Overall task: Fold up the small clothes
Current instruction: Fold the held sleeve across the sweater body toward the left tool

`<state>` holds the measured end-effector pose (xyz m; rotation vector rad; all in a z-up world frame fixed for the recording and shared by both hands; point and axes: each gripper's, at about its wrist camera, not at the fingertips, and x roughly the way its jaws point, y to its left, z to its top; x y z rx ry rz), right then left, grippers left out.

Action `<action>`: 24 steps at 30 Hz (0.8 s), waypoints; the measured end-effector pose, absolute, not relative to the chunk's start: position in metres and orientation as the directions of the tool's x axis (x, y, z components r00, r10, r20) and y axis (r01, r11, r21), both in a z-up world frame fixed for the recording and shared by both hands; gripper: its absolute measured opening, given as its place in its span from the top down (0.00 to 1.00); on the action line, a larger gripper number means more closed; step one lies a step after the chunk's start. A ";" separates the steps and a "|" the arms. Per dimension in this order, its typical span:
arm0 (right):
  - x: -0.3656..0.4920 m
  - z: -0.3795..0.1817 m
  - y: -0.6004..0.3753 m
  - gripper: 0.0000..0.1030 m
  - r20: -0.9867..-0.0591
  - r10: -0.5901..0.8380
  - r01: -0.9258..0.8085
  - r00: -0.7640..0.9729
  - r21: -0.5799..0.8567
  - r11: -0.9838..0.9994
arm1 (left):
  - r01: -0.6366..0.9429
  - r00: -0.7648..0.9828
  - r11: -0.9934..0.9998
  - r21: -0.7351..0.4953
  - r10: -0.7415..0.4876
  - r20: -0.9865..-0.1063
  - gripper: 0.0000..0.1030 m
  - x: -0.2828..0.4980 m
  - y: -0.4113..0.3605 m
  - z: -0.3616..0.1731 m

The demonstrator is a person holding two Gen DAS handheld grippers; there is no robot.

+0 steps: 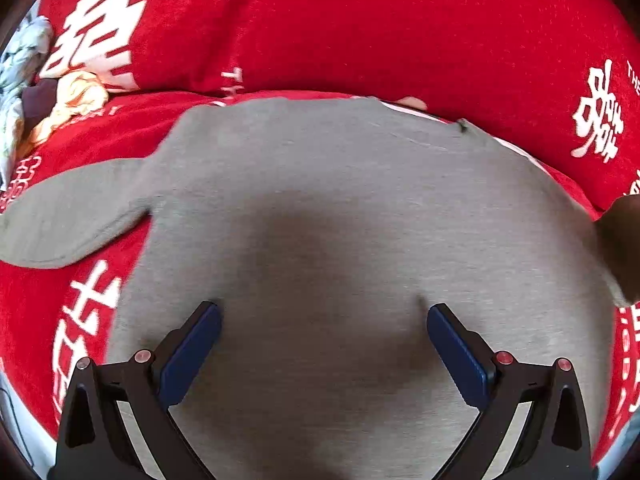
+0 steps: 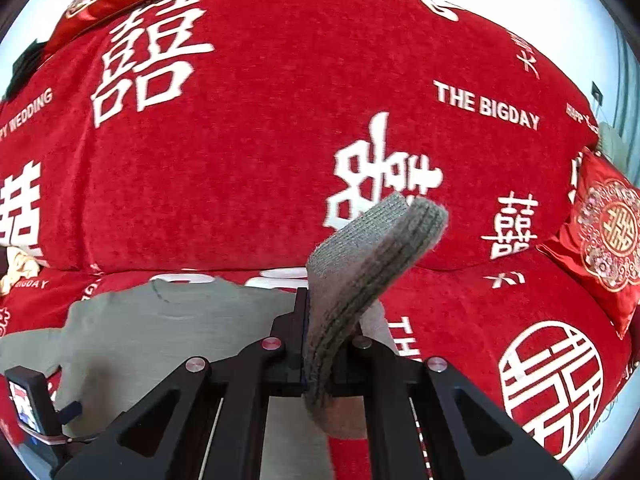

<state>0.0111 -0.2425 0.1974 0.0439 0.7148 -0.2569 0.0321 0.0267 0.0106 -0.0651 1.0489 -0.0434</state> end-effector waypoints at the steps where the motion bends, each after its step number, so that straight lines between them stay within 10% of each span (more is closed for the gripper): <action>1: 0.014 0.199 -0.236 0.94 -0.655 -0.215 0.238 0.725 -0.054 0.970 | 0.006 0.505 0.998 -0.067 -0.061 -0.861 0.00 0.030 0.029 0.010; 24: 0.050 0.222 -0.112 0.94 -0.599 -0.145 0.089 0.788 -0.121 0.989 | 0.022 0.575 0.988 -0.151 -0.136 -0.806 0.00 0.018 0.061 0.023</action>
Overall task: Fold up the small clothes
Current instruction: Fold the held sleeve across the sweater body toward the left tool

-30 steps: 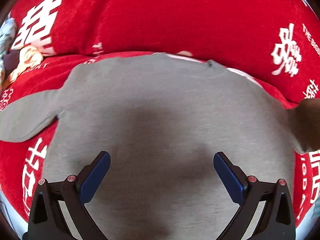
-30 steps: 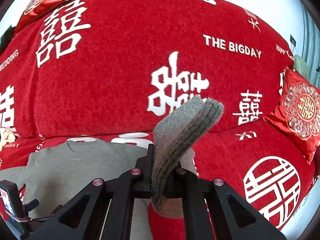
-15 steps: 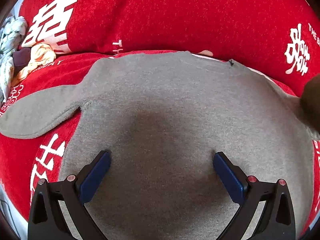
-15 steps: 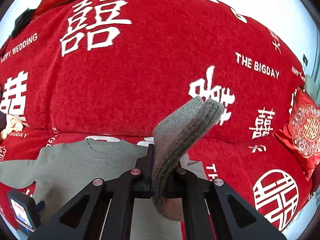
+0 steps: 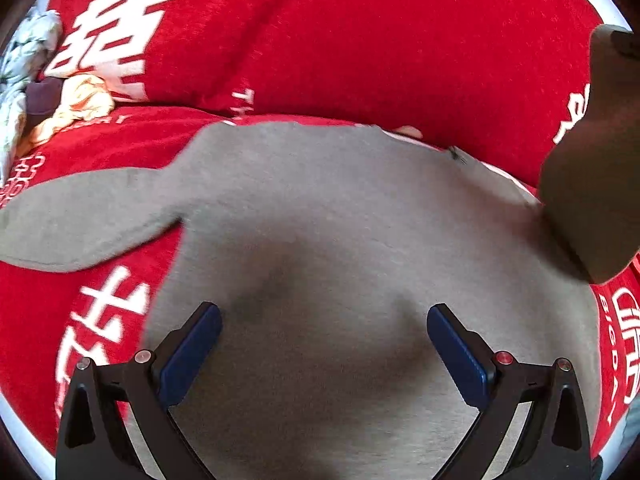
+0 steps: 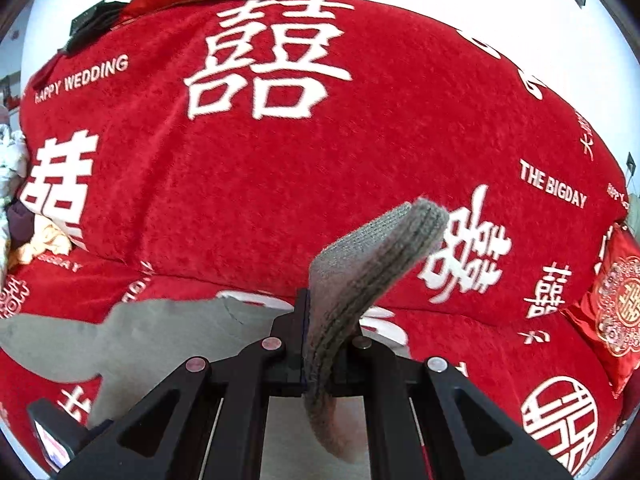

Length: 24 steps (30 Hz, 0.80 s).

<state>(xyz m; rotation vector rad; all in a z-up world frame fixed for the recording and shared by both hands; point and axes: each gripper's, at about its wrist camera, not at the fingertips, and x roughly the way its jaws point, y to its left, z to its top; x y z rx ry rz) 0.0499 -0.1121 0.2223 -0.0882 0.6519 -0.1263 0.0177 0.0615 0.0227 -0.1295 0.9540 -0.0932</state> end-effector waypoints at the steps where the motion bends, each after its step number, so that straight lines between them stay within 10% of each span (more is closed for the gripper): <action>1: 0.053 0.221 -0.106 0.94 -0.599 -0.135 0.082 0.789 -0.115 0.990 | 0.014 0.578 0.988 -0.154 -0.134 -0.805 0.00 0.018 0.066 0.023; 24: 0.081 0.090 -0.015 0.94 -0.800 0.095 -0.065 0.593 0.070 0.995 | -0.146 0.522 0.971 -0.190 -0.088 -0.849 0.00 0.028 0.128 0.014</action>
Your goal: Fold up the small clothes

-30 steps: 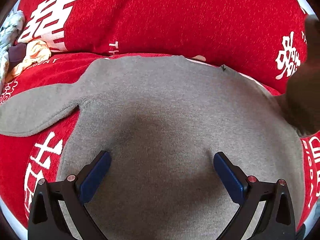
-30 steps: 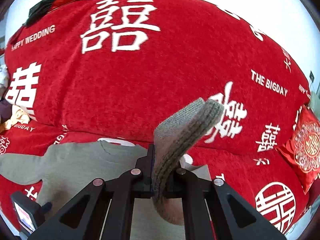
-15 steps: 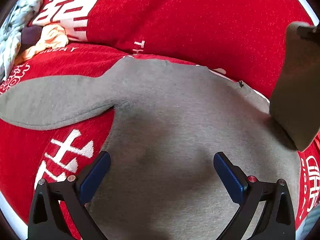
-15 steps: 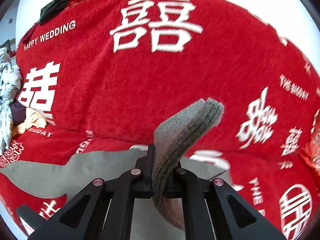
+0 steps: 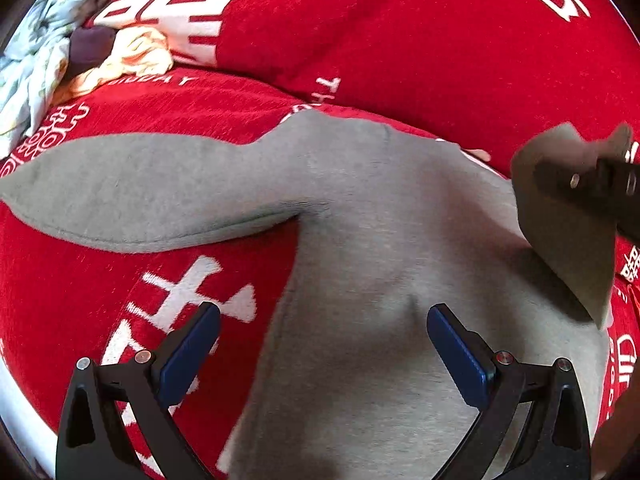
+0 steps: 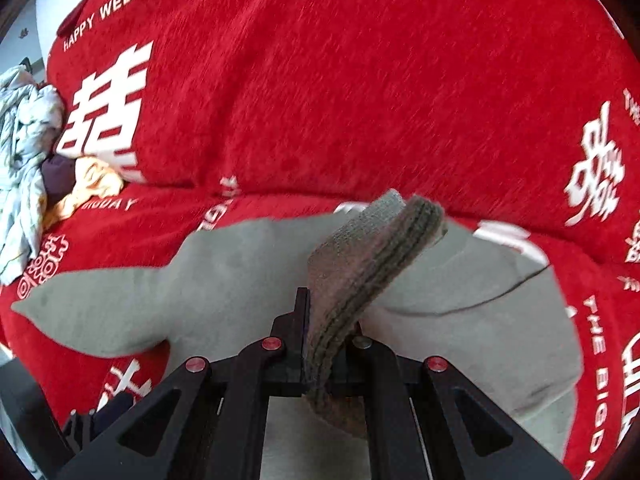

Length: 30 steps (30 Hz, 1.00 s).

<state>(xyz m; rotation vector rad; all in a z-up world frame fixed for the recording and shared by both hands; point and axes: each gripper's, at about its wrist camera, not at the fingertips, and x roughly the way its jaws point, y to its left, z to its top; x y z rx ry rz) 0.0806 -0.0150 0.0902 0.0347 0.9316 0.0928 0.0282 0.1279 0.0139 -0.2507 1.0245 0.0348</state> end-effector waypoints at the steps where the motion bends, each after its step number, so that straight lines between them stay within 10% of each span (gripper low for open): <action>1: 0.082 0.084 -0.012 0.94 -0.809 0.110 -0.074 0.578 0.083 0.994 | -0.150 0.521 0.970 -0.192 -0.088 -0.849 0.00 0.028 0.129 0.013; 17: 0.110 0.031 0.006 0.88 -0.849 0.304 -0.133 0.432 0.274 0.953 | -0.171 0.503 0.972 -0.163 -0.057 -0.863 0.00 0.034 0.130 0.003; 22: 0.104 0.042 0.008 0.47 -0.834 0.314 -0.196 0.455 0.250 0.948 | -0.171 0.507 0.973 -0.158 -0.051 -0.860 0.00 0.034 0.129 0.002; 30: 0.087 0.083 -0.046 0.38 -0.759 0.329 -0.186 0.562 0.272 0.944 | -0.181 0.518 0.967 -0.182 -0.063 -0.853 0.00 0.034 0.132 0.003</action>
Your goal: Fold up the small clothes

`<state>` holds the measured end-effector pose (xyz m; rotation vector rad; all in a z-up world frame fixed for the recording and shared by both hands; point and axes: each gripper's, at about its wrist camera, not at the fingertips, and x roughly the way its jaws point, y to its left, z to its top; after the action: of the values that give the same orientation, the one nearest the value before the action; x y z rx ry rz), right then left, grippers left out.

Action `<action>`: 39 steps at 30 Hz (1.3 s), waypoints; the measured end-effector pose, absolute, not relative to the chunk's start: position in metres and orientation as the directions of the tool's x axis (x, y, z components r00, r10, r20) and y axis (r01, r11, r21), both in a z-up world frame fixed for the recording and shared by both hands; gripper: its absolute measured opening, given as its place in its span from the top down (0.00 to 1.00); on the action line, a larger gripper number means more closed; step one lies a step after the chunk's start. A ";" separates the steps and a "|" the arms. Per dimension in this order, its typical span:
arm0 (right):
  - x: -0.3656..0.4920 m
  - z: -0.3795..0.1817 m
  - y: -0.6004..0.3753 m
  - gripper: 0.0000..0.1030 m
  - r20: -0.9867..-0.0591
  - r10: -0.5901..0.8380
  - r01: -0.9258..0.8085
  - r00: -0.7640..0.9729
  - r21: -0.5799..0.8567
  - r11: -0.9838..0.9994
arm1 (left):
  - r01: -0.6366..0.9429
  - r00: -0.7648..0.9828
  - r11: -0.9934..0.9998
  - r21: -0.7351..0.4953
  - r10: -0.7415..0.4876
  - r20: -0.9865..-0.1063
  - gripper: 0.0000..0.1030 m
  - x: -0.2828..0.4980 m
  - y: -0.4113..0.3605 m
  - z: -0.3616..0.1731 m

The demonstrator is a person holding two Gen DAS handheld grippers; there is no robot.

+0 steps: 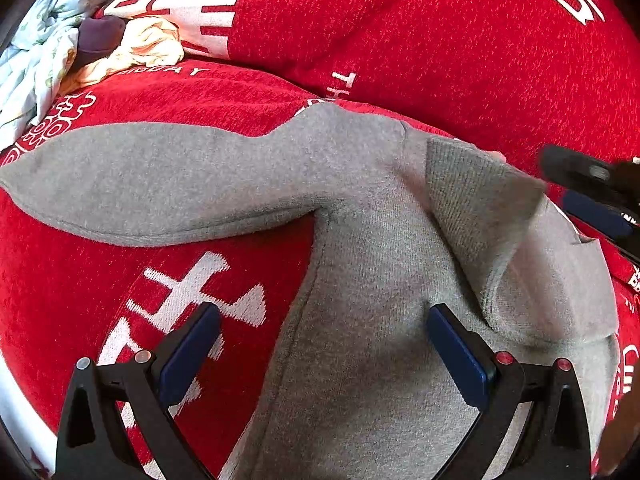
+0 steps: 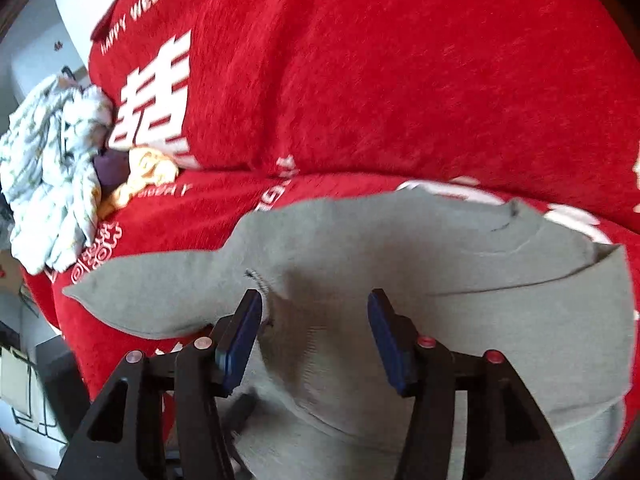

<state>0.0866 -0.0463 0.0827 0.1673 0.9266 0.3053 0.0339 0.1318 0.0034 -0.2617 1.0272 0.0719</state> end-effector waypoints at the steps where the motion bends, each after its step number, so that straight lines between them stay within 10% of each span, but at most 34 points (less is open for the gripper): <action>1: 0.086 0.084 -0.054 0.36 -0.758 0.315 -0.166 0.572 0.269 0.949 | -0.183 0.518 0.966 -0.182 -0.063 -0.853 0.00 0.034 0.132 0.004; 17: 0.093 0.018 -0.018 0.35 -0.857 0.017 -0.116 0.516 -0.050 0.992 | -0.200 0.522 0.967 -0.156 -0.029 -0.852 0.01 0.034 0.129 0.004; 39: 0.063 0.025 -0.264 0.35 -0.845 -0.040 0.172 0.534 0.062 0.983 | 0.098 0.480 0.993 -0.073 -0.111 -0.870 0.01 0.072 0.021 0.028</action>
<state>0.0628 -0.2638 0.0245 0.1441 1.0010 -0.1270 0.0723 0.0210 0.0278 -0.0136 1.0630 -0.1277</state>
